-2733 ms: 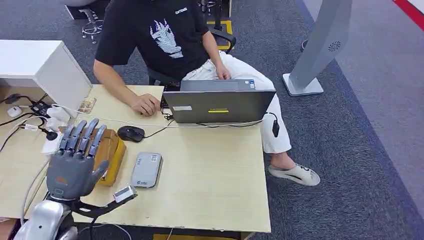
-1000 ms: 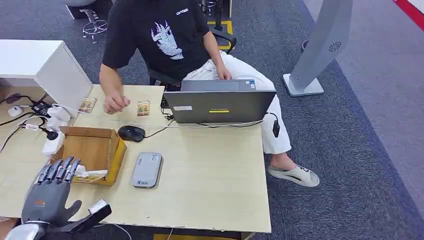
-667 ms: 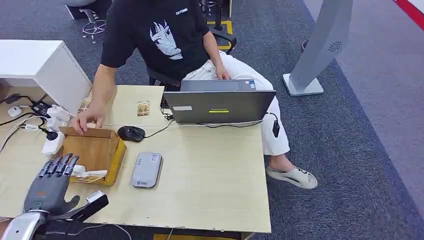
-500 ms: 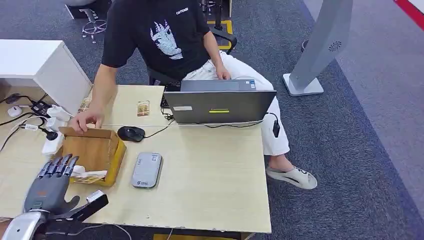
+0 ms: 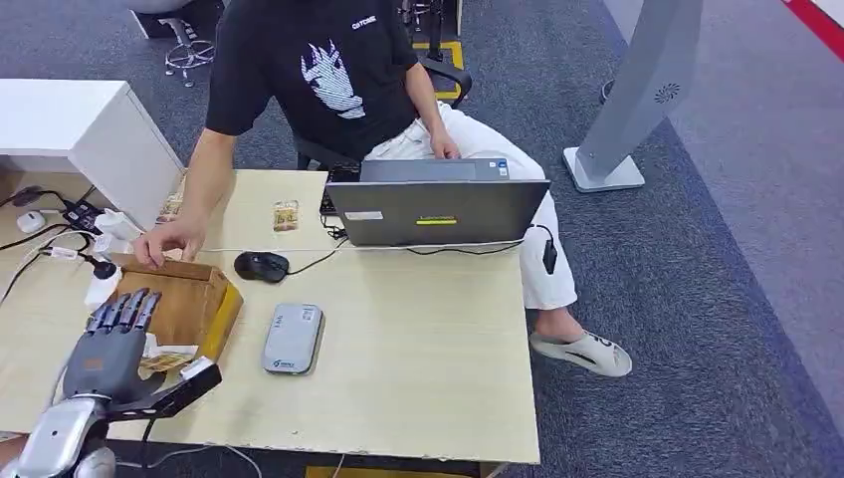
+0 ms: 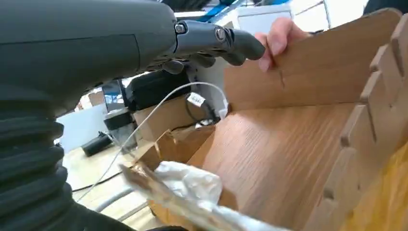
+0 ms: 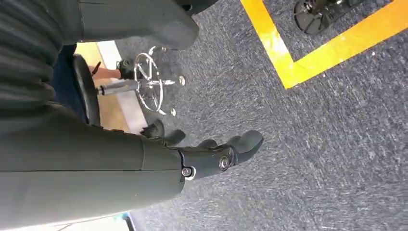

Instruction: Pass the card to the sensor for recognition and then transmit it.

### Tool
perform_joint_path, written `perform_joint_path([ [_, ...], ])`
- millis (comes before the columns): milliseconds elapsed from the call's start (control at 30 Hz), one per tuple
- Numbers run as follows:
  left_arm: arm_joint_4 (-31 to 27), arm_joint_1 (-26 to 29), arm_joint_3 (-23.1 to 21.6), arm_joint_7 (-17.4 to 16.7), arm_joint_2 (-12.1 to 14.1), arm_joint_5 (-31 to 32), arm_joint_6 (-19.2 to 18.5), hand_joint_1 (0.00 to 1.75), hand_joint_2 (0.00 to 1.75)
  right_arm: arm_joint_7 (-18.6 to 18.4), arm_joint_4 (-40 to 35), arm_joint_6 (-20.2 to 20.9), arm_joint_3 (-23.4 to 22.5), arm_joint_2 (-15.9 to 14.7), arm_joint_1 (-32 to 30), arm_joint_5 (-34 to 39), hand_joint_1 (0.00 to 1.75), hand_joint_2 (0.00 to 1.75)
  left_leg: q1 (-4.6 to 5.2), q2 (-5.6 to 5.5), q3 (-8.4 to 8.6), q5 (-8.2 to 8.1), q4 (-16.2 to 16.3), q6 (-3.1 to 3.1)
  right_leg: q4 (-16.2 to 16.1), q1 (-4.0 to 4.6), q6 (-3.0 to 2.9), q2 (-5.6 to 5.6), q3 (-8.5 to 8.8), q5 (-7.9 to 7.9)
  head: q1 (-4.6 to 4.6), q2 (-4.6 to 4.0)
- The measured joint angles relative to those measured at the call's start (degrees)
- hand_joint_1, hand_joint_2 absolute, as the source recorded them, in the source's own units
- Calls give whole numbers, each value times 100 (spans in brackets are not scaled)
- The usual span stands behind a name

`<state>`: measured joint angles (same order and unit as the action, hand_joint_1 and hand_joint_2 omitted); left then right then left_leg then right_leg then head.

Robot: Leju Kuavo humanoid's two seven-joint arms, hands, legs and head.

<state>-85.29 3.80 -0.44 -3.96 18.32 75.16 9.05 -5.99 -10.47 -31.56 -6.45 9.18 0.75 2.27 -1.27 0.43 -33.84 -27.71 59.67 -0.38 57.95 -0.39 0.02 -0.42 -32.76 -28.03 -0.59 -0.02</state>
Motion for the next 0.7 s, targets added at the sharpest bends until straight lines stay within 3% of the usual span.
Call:
perform_joint_path([
  [67,162,-87,-2,58,-66,31,96,0,175,-2,0,0,26,-9,4,-17,0,175,1,1,2,0,0,0,0,0,0,3,0,0,-2,0],
  [200,250,-92,-74,542,-167,-175,188,0,175,-2,0,20,61,-33,6,-94,0,175,2,-5,1,-1,1,0,-1,-2,2,-1,1,-2,0,0],
  [467,243,-54,-258,492,-252,-135,136,0,175,0,0,68,74,-61,9,-109,0,175,1,-2,2,-3,1,-2,-1,-1,1,3,-1,-2,0,0],
  [500,243,-54,-262,492,-252,-135,134,14,175,0,0,81,74,-63,9,-109,0,175,1,-2,2,-3,1,-2,-1,-1,1,3,-1,-2,0,0],
  [533,243,-54,-265,492,-252,-133,129,94,175,0,0,79,74,-68,9,-109,0,175,0,-2,2,-3,1,-2,-1,-1,1,3,-1,-2,0,0],
  [567,243,-53,-271,492,-252,-131,127,157,175,0,0,79,74,-70,9,-109,0,175,0,-2,2,-3,1,-2,0,0,1,3,-1,-2,0,0],
  [700,243,-48,-321,492,-252,-140,121,159,175,0,0,78,74,-76,9,-118,0,175,0,-2,1,-3,0,-2,0,0,1,3,-1,-2,0,0],
])
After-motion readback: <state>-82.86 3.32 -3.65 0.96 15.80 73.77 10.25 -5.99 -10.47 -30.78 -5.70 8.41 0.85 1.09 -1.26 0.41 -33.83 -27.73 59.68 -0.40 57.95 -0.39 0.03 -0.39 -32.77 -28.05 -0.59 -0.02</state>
